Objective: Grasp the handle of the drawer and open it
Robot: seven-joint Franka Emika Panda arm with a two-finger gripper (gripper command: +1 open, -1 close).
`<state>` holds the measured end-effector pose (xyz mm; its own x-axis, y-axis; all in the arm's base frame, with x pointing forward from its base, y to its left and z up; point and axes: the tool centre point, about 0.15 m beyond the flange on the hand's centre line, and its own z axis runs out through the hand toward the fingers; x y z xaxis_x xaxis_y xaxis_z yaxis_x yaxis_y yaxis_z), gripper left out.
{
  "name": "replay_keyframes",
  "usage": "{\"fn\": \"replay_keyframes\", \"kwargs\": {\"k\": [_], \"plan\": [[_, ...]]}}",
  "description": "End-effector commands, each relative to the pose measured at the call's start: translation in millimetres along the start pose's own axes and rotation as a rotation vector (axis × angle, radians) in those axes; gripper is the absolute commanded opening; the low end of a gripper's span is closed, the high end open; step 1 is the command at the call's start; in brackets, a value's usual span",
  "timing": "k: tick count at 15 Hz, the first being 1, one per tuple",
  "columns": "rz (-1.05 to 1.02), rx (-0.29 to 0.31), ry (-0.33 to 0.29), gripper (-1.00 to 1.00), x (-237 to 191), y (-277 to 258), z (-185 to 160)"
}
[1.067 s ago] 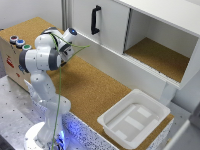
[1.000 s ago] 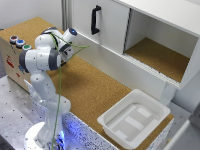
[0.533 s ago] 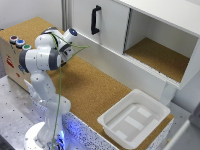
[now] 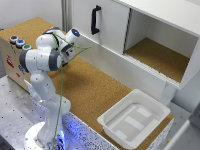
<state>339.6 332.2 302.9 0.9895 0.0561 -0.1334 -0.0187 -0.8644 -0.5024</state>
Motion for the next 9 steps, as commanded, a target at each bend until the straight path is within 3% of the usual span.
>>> {"fn": "replay_keyframes", "kwargs": {"k": [1, 9], "plan": [[0.010, 0.089, 0.001, -1.00, 10.6, 42.3, 6.2], [0.022, 0.079, 0.010, -1.00, 13.9, 51.6, 2.0]]}}
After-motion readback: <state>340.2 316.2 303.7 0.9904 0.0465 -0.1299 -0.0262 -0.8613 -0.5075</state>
